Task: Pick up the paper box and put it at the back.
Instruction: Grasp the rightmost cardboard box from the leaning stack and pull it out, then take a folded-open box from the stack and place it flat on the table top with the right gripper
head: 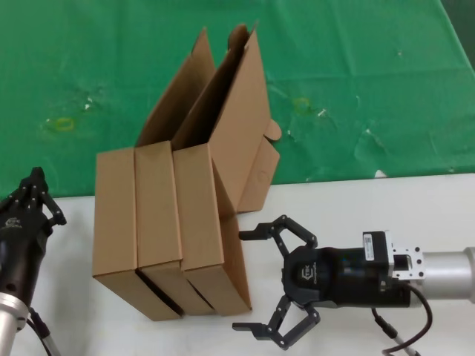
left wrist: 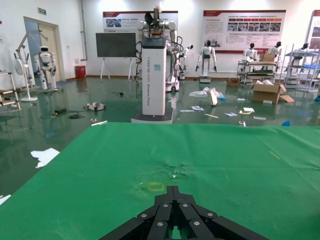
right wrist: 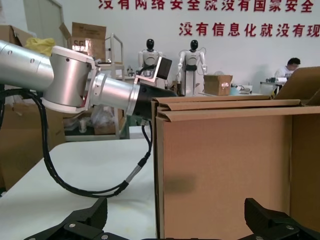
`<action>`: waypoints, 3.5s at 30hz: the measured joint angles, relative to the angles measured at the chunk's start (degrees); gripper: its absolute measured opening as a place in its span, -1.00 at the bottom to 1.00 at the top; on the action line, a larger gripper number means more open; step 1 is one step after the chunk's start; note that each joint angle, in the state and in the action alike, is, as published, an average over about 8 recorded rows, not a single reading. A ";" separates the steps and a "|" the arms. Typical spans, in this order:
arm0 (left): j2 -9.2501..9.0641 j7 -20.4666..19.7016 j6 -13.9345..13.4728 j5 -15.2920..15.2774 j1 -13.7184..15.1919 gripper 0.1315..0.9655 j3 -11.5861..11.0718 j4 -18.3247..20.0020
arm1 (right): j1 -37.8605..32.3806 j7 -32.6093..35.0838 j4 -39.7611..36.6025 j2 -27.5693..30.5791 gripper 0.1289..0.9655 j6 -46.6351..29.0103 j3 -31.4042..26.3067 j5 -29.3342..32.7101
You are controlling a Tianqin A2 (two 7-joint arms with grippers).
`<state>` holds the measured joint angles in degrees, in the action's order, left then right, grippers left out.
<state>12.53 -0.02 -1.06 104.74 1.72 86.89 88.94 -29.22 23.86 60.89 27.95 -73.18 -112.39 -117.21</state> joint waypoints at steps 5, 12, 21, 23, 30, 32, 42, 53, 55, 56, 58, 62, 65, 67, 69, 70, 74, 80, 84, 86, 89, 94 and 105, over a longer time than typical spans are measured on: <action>0.00 0.00 0.00 0.00 0.00 -0.97 0.00 0.00 | -0.60 0.26 -1.69 -0.92 1.00 -0.97 0.52 1.11; 0.00 0.00 0.00 0.00 0.00 -0.97 0.00 0.00 | -0.26 0.09 -2.72 -1.49 0.94 -2.24 0.97 2.25; 0.00 0.00 0.00 0.00 0.00 -0.97 0.00 0.00 | 0.32 -0.13 -2.72 -1.66 0.84 -3.19 1.40 3.51; 0.00 0.00 0.00 0.00 0.00 -0.97 0.00 0.00 | 0.31 -0.16 -2.71 -1.70 0.78 -3.28 1.52 3.74; 0.00 0.00 0.00 0.00 0.00 -0.97 0.00 0.00 | -0.47 0.17 -3.68 -2.13 0.53 -3.45 1.86 4.61; 0.00 0.00 0.00 0.00 0.00 -0.97 0.00 0.00 | -0.88 0.39 -4.25 -2.34 0.43 -3.51 1.90 4.90; 0.00 0.00 0.00 0.00 0.00 -0.97 0.00 0.00 | -3.05 1.18 -7.15 -3.54 -0.13 -4.03 1.95 6.11; 0.00 -0.01 0.00 -0.01 0.00 -0.97 0.00 0.00 | -4.19 1.55 -8.86 -4.20 -0.51 -4.70 2.08 6.91; 0.00 -0.01 0.00 -0.01 0.00 -0.97 0.00 0.00 | -4.29 1.56 -8.97 -4.21 -0.61 -4.83 2.11 7.02; 0.00 -0.01 0.00 -0.01 0.00 -0.97 0.00 0.00 | -4.33 1.55 -8.99 -4.20 -0.66 -4.88 2.13 7.07; 0.00 -0.01 0.00 -0.01 0.00 -0.97 0.00 0.00 | -4.37 1.48 -8.97 -4.17 -0.70 -4.98 2.16 7.15; 0.00 -0.01 0.00 -0.01 0.00 -0.97 0.00 0.00 | -4.36 1.27 -8.72 -4.06 -0.81 -5.13 2.23 7.28; 0.00 -0.01 0.00 -0.01 0.00 -0.97 0.00 0.00 | -4.21 1.08 -8.34 -3.92 -0.89 -5.19 2.27 7.35; 0.00 -0.01 0.00 -0.01 0.00 -0.97 0.00 0.00 | -3.96 0.87 -7.78 -3.70 -0.91 -5.24 2.35 7.31; 0.00 -0.01 0.00 -0.01 0.00 -0.97 0.00 0.00 | -3.54 0.45 -6.78 -3.26 -0.92 -5.34 2.53 7.12; 0.00 -0.01 0.00 -0.01 0.00 -0.97 0.00 0.00 | -3.25 0.12 -6.06 -2.91 -0.93 -5.42 2.69 6.93; 0.00 -0.01 0.00 -0.01 0.00 -0.97 0.00 0.00 | -1.75 -2.11 -1.71 -0.44 -0.95 -6.01 3.97 5.41; 0.00 -0.01 0.00 -0.01 0.00 -0.97 0.00 0.00 | -0.06 -6.89 6.81 6.10 -0.95 -6.66 8.05 1.87; 0.00 -0.01 0.00 -0.01 0.00 -0.97 0.00 0.00 | -0.85 -10.31 11.75 11.24 -0.95 -4.68 10.78 1.79; 0.00 -0.01 0.00 -0.01 0.00 -0.97 0.00 0.00 | -2.15 -12.33 13.74 13.78 -0.95 -2.81 11.48 3.24; 0.00 -0.01 0.00 -0.01 0.00 -0.97 0.00 0.00 | -5.21 -15.48 15.52 16.82 -0.95 0.51 10.87 7.41; 0.00 -0.01 0.00 -0.01 0.00 -0.97 0.00 0.00 | -14.05 -21.56 15.71 20.11 -0.95 7.22 3.35 18.90; 0.00 -0.01 0.00 -0.01 0.00 -0.97 0.00 0.00 | -40.23 -38.00 7.09 13.43 -0.95 8.72 -26.04 48.86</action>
<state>12.53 -0.03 -1.06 104.74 1.72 86.89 88.94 -69.45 -14.14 67.98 41.39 -64.46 -138.44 -68.35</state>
